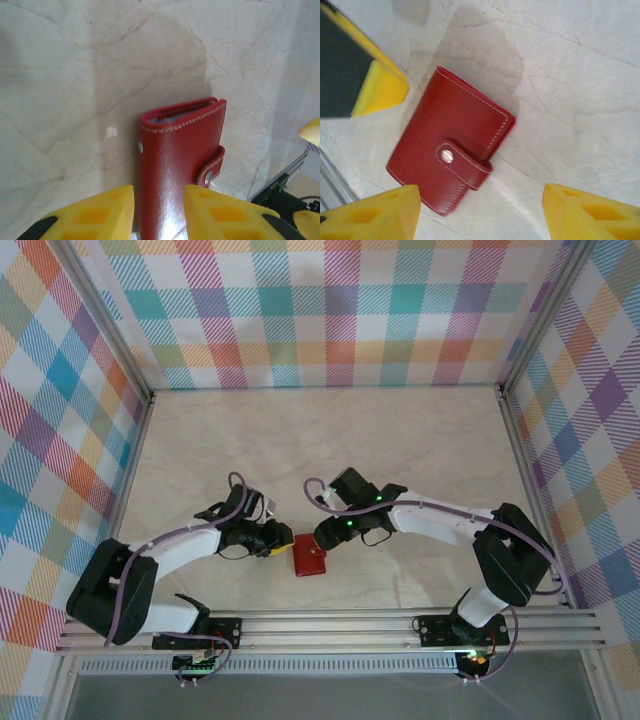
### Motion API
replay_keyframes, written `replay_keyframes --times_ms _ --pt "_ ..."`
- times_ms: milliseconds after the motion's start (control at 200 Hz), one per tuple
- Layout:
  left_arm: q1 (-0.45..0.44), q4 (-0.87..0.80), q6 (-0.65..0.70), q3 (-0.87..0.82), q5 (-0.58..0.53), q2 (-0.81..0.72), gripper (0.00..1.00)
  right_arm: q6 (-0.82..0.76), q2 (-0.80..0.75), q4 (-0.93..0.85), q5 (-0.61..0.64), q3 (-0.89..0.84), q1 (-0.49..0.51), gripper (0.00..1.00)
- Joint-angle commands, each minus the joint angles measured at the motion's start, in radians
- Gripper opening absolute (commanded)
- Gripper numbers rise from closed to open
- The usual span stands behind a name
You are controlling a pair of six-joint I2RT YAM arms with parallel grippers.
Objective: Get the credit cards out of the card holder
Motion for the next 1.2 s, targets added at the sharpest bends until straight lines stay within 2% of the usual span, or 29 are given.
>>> replay_keyframes --times_ms 0,90,200,310,495,685,1195 --pt "-0.01 0.102 -0.029 -0.002 0.028 0.066 0.34 -0.244 -0.023 0.036 -0.073 -0.028 -0.045 0.66" --pt "-0.015 0.121 -0.029 0.007 0.033 0.112 0.34 -0.326 0.007 -0.002 -0.041 -0.001 -0.055 0.69" --pt "-0.021 0.136 -0.028 0.026 0.041 0.149 0.33 -0.493 0.016 0.029 -0.15 -0.017 -0.053 0.69" --pt "-0.026 0.125 -0.02 0.041 0.032 0.164 0.3 -0.649 -0.005 0.103 -0.233 -0.074 -0.046 0.61" --pt "-0.035 0.055 0.01 0.071 0.007 0.182 0.26 -0.801 0.036 0.087 -0.239 -0.048 -0.015 0.54" --pt "-0.042 0.025 0.022 0.076 -0.011 0.189 0.25 -0.858 0.113 0.029 -0.205 0.024 0.033 0.49" --pt "-0.049 -0.021 0.034 0.075 -0.02 0.189 0.23 -0.83 0.23 -0.005 -0.045 0.08 0.089 0.46"
